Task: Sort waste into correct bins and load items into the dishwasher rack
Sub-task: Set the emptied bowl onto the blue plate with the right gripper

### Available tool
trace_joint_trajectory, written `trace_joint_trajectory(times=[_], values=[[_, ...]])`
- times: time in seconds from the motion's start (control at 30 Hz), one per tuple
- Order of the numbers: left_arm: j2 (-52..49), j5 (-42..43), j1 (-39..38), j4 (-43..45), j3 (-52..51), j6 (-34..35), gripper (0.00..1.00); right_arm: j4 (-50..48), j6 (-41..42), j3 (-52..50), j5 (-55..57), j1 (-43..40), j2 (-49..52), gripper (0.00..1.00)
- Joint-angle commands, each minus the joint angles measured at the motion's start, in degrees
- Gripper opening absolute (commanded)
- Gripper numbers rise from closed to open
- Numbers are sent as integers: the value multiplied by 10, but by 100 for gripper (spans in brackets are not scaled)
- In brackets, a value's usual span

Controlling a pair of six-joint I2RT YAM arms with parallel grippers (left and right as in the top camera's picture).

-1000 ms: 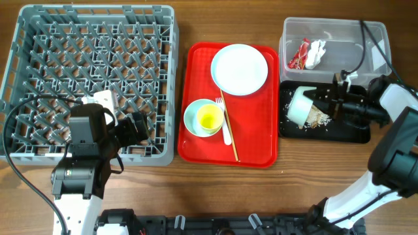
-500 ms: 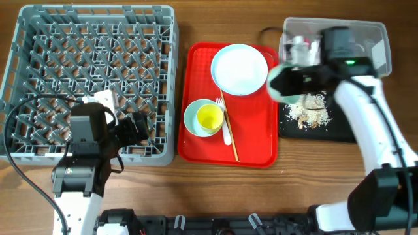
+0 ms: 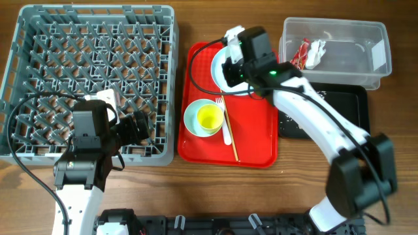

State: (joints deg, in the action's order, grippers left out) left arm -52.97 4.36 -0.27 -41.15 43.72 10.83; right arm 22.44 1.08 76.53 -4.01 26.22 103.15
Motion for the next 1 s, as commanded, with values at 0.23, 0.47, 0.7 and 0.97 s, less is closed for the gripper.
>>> trace_joint_trajectory(times=[0.23,0.47,0.7,0.97], values=[[-1,7,-3,1,10,3,100,37,37,7,-126,3,109,4],[-1,7,-3,2,10,3,100,79,52,12,-125,3,76,45],[-1,7,-3,2,10,3,100,157,52,68,-129,0,-52,61],[-1,7,-3,2,10,3,100,252,82,39,-153,29,-48,64]])
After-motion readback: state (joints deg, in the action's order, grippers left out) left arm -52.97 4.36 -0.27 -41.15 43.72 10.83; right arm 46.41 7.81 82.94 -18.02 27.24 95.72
